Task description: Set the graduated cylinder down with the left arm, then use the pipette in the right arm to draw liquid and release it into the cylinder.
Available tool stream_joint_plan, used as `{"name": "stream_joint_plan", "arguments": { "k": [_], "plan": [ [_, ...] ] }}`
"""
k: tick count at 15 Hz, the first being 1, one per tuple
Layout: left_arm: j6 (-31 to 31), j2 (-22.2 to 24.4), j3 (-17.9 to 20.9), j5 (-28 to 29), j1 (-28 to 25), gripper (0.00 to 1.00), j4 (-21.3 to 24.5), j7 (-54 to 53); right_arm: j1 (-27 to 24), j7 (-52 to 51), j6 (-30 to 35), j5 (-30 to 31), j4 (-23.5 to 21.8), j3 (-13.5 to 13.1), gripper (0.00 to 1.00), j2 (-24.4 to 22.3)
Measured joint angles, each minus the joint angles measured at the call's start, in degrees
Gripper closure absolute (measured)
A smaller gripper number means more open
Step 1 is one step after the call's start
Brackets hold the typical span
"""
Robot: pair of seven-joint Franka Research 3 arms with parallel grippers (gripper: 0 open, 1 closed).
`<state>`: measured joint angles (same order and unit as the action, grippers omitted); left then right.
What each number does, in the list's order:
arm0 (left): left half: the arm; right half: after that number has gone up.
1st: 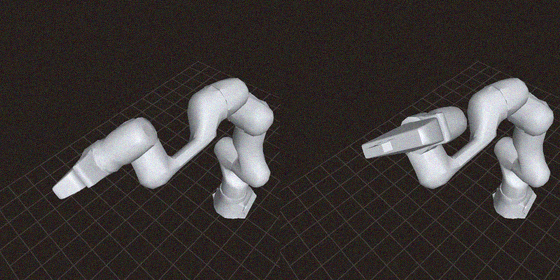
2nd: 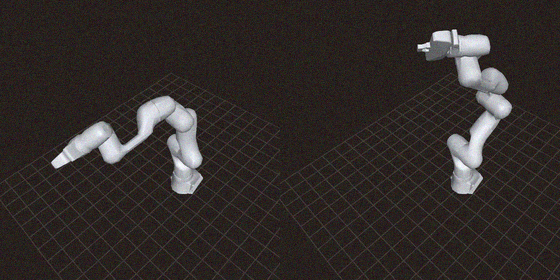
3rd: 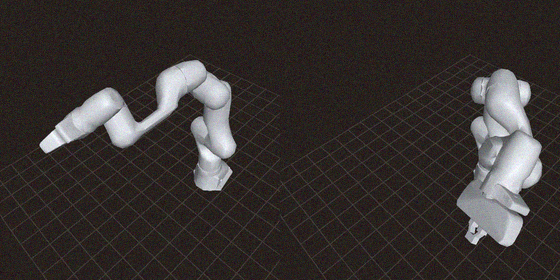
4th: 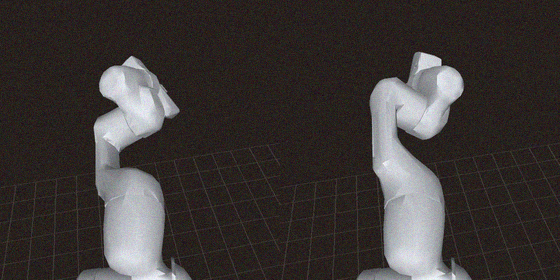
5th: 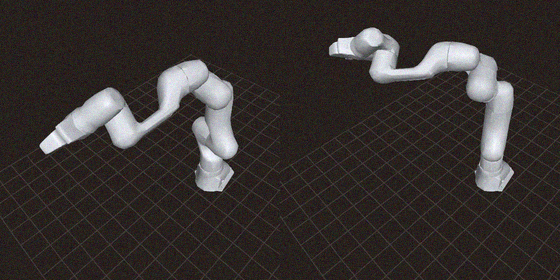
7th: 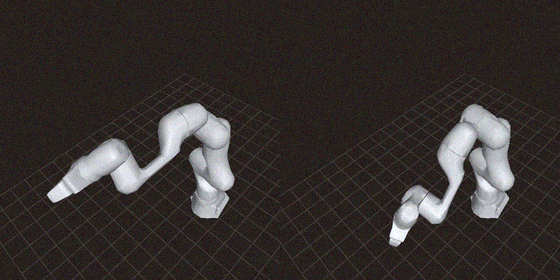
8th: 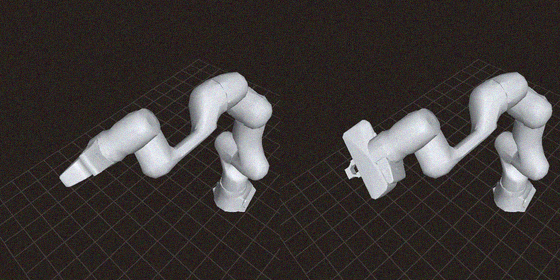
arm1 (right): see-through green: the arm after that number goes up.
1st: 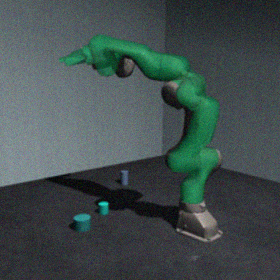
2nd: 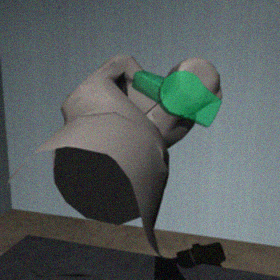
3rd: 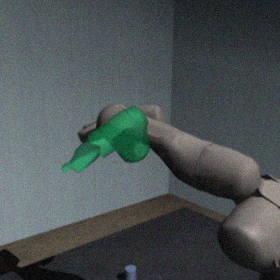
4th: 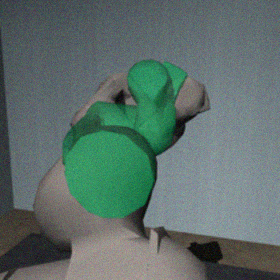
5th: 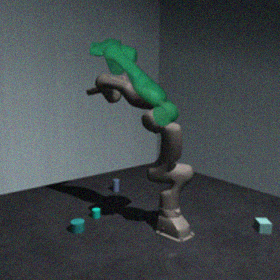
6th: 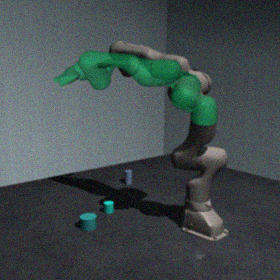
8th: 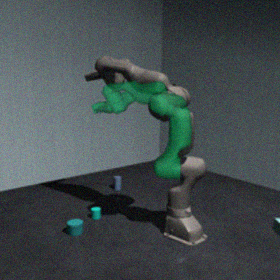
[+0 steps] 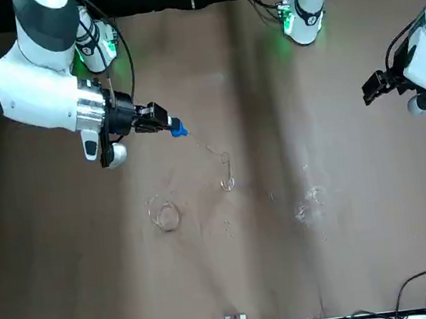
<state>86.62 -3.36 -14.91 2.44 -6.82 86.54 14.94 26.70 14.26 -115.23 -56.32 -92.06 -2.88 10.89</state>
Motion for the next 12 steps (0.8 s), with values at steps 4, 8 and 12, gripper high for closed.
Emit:
{"name": "stream_joint_plan", "arguments": {
  "k": [4, 8, 12],
  "plan": [
    [0.00, 0.00, -0.04, 0.00, 0.01, 0.00, 0.00, 0.04, 1.01, 0.10, -1.39, 0.00, -0.01, 0.00, 0.86, 0.01],
    [0.00, 0.00, -0.19, 0.00, 0.13, 0.00, 0.00, 0.04, 1.66, 0.10, -2.34, 0.00, -0.04, -0.02, 0.86, 0.09],
    [0.00, 0.00, -0.31, 0.00, 0.21, 0.00, 0.00, 0.04, 1.70, 0.10, -2.36, 0.03, -0.04, -0.08, 0.86, 0.12]
  ]
}}
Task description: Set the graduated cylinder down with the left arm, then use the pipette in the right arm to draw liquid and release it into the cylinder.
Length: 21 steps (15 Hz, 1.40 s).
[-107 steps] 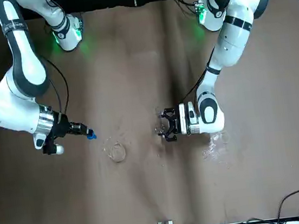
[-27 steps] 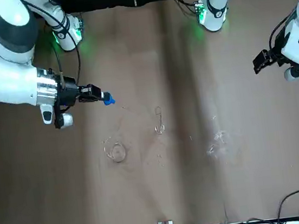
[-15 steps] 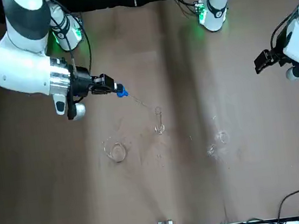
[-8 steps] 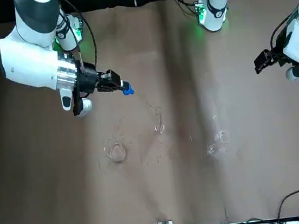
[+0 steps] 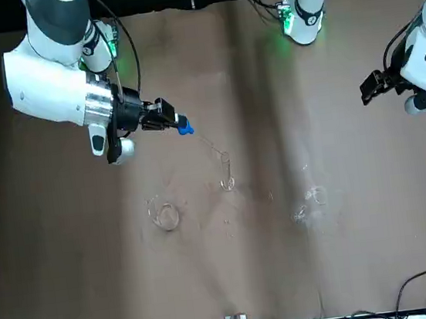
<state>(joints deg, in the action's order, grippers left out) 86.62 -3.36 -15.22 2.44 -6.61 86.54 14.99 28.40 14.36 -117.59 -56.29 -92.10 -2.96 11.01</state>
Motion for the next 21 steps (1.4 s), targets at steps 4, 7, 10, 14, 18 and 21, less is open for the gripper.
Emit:
{"name": "stream_joint_plan", "arguments": {
  "k": [4, 7, 10, 14, 18, 21],
  "plan": [
    [0.00, 0.00, 0.00, 0.00, 0.00, 0.00, 0.00, 0.00, 0.00, -0.01, 0.00, 0.36, -0.08, -0.08, 0.86, 0.08],
    [0.00, 0.00, 0.00, 0.00, 0.00, 0.00, 0.00, 0.00, 0.00, -0.01, 0.00, 0.91, -0.11, -0.09, 0.86, 0.15],
    [0.00, 0.00, 0.00, 0.00, 0.00, 0.00, 0.00, 0.00, 0.10, -0.01, 0.00, 1.54, -0.19, -0.08, 0.86, 0.23],
    [0.00, 0.00, 0.01, 0.00, -0.12, 0.00, 0.00, 0.00, 0.43, -0.01, -0.23, 1.87, -0.34, -0.07, 0.86, 0.30],
    [0.00, 0.00, 0.01, 0.00, -0.11, 0.00, 0.00, 0.02, 1.07, -0.01, -0.96, 2.50, -0.51, -0.07, 0.86, 0.48],
    [0.00, 0.00, 0.02, 0.00, -0.16, 0.00, 0.00, 0.03, 1.43, -0.01, -1.39, 3.24, -0.54, -0.07, 0.86, 0.79]
  ]
}}
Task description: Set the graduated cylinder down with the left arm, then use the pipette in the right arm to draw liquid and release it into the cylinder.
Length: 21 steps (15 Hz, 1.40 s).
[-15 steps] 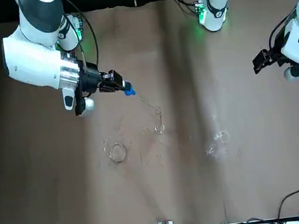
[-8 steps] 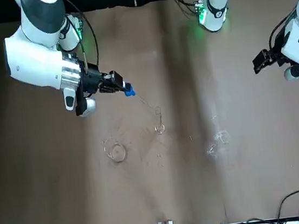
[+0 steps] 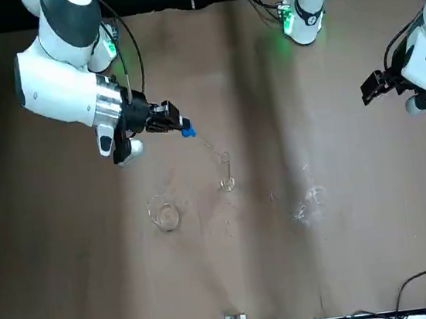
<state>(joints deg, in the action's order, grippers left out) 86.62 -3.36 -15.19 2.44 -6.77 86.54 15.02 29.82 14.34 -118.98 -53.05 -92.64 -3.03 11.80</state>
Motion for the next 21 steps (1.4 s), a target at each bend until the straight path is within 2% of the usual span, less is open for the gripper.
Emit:
{"name": "stream_joint_plan", "arguments": {
  "k": [11, 13, 21],
  "plan": [
    [0.00, 0.00, 0.01, 0.00, -0.01, 0.00, 0.00, 0.01, 1.58, 0.00, -1.64, 1.64, -0.02, 0.00, 0.86, 0.79],
    [0.00, 0.00, 0.04, 0.00, -0.03, 0.00, 0.00, 0.01, 1.68, 0.00, -1.68, 1.92, -0.02, 0.00, 0.93, 0.79],
    [0.00, 0.00, 0.08, 0.00, -0.05, 0.00, 0.00, 0.01, 1.68, -0.01, -1.74, 2.68, -0.02, 0.00, 0.93, 0.79]
  ]
}}
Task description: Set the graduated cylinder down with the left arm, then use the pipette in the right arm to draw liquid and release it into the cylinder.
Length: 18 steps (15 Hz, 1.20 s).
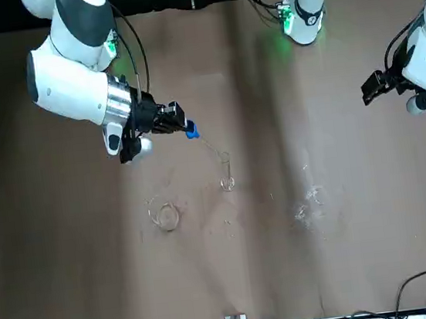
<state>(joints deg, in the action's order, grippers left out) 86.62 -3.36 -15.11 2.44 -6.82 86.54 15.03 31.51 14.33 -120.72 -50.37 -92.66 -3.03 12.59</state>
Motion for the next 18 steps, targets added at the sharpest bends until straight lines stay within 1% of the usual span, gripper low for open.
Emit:
{"name": "stream_joint_plan", "arguments": {
  "k": [12, 18],
  "plan": [
    [0.00, 0.00, 0.01, 0.00, 0.00, 0.00, -0.06, 0.00, 0.00, -0.11, -0.06, 1.39, 0.22, 0.00, 0.93, -0.02],
    [0.00, 0.00, 0.22, 0.00, -0.01, 0.00, -0.06, 0.00, 0.07, -0.12, -0.06, 3.72, 0.49, 0.04, 0.93, -0.04]
  ]
}}
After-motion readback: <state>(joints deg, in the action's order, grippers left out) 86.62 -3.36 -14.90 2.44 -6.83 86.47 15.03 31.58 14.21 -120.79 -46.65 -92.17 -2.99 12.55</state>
